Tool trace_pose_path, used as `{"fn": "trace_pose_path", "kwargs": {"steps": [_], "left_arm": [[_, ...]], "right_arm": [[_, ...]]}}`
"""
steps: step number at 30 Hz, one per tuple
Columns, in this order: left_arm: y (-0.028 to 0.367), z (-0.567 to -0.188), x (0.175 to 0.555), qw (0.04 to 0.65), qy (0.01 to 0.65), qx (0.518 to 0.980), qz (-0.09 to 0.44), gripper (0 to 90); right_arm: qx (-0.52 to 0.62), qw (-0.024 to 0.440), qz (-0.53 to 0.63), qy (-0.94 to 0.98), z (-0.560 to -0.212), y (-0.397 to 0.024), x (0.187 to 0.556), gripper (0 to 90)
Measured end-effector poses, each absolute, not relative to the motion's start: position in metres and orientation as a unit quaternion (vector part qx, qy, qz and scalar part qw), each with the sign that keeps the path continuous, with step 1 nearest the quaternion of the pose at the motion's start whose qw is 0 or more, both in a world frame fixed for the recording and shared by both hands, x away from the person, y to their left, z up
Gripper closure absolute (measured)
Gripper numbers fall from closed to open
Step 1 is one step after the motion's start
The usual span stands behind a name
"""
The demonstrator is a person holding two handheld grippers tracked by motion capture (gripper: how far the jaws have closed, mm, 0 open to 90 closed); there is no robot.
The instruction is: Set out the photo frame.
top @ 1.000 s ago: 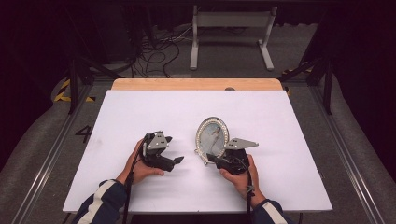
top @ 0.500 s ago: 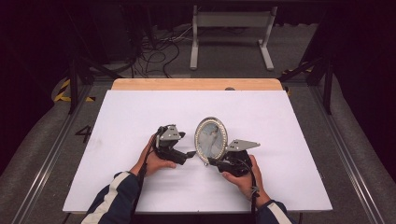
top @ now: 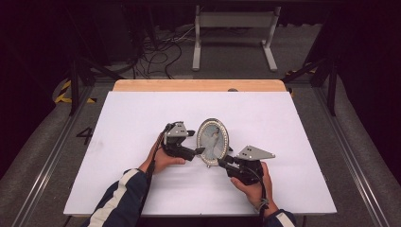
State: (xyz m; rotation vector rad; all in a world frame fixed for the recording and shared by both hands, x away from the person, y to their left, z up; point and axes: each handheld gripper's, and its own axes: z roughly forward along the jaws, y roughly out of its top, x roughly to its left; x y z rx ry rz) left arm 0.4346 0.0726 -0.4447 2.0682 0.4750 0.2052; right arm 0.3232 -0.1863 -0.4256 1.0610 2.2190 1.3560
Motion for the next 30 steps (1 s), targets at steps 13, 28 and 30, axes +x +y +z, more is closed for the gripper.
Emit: {"fn": "trace_pose_path", "kwargs": {"steps": [13,28,30], "left_arm": [[0.073,-0.443,0.437,0.503,0.170,0.846,0.061,49.3],[0.083,-0.439,0.427,0.490,0.184,0.849,0.068,64.0],[0.081,-0.438,0.424,0.487,0.184,0.850,0.078,63.5]], "right_arm": [[0.395,0.195,0.481,0.758,-0.425,-0.190,0.318,79.4],[0.406,0.170,0.484,0.757,-0.426,-0.198,0.329,79.1],[0.405,0.176,0.482,0.757,-0.426,-0.198,0.329,78.1]]}}
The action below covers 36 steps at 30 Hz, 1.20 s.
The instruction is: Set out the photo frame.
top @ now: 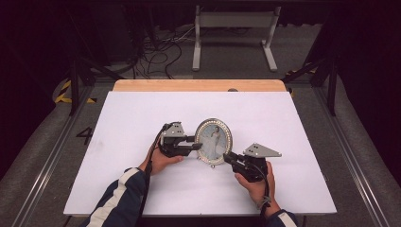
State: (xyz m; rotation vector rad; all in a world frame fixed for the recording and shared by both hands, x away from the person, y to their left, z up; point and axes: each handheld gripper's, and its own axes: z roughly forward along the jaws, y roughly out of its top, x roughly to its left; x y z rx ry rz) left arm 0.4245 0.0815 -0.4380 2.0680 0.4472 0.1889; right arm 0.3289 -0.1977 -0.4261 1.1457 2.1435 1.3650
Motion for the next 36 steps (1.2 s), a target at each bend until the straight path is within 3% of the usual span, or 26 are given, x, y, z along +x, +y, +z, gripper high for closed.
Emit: {"fn": "trace_pose_path", "kwargs": {"steps": [8,12,19,36], "left_arm": [[0.079,-0.438,0.426,0.492,0.179,0.848,0.081,54.5],[0.079,-0.435,0.426,0.505,0.187,0.838,0.092,51.2],[0.082,-0.433,0.426,0.515,0.192,0.831,0.089,60.2],[0.089,-0.429,0.414,0.495,0.192,0.841,0.106,67.1]], "right_arm": [[0.402,0.201,0.481,0.753,-0.422,-0.197,0.325,68.8],[0.403,0.210,0.489,0.745,-0.419,-0.199,0.323,69.1],[0.396,0.231,0.501,0.734,-0.415,-0.200,0.320,81.7],[0.405,0.221,0.502,0.731,-0.417,-0.203,0.330,80.8]]}}
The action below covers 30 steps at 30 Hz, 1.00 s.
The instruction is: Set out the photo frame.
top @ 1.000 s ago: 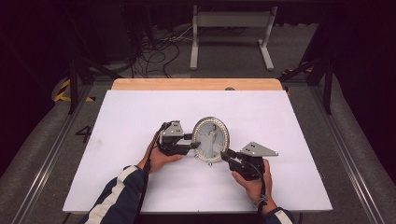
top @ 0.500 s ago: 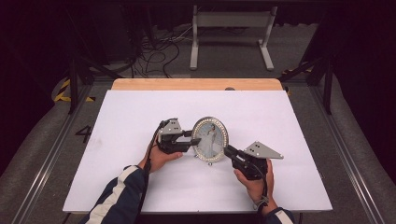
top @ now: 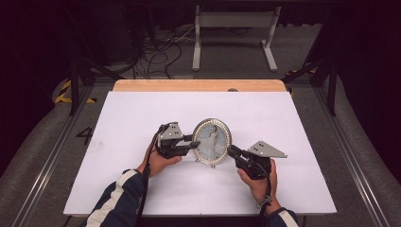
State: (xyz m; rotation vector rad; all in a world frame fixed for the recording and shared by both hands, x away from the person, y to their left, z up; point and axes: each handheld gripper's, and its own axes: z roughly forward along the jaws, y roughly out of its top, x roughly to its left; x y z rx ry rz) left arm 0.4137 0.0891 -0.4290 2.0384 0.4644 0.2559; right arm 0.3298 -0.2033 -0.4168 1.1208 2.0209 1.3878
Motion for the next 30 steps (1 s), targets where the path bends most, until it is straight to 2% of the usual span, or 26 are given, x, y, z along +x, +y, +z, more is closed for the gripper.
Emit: {"fn": "trace_pose_path", "kwargs": {"steps": [30], "left_arm": [[0.094,-0.431,0.397,0.488,0.209,0.839,0.121,66.0]], "right_arm": [[0.396,0.226,0.491,0.742,-0.420,-0.199,0.342,82.5]]}}
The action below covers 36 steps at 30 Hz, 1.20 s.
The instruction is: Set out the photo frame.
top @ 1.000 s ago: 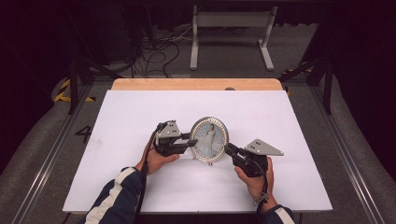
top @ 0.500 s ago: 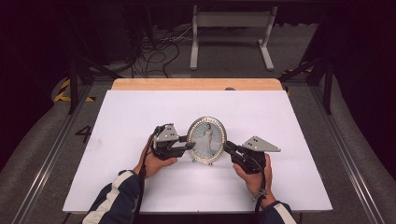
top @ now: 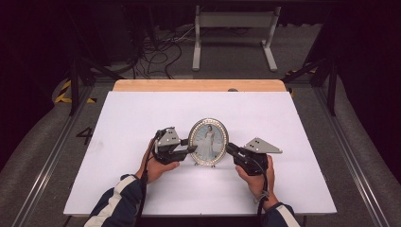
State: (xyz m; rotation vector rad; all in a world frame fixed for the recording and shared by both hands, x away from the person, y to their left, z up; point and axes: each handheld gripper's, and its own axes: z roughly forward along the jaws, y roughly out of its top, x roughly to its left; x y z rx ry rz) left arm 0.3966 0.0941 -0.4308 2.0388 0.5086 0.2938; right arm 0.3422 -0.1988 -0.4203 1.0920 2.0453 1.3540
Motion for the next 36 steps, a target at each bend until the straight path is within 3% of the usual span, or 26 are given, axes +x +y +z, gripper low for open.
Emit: {"fn": "trace_pose_path", "kwargs": {"steps": [36], "left_arm": [[0.093,-0.432,0.384,0.481,0.223,0.836,0.144,64.9]], "right_arm": [[0.385,0.230,0.485,0.750,-0.421,-0.195,0.348,82.0]]}}
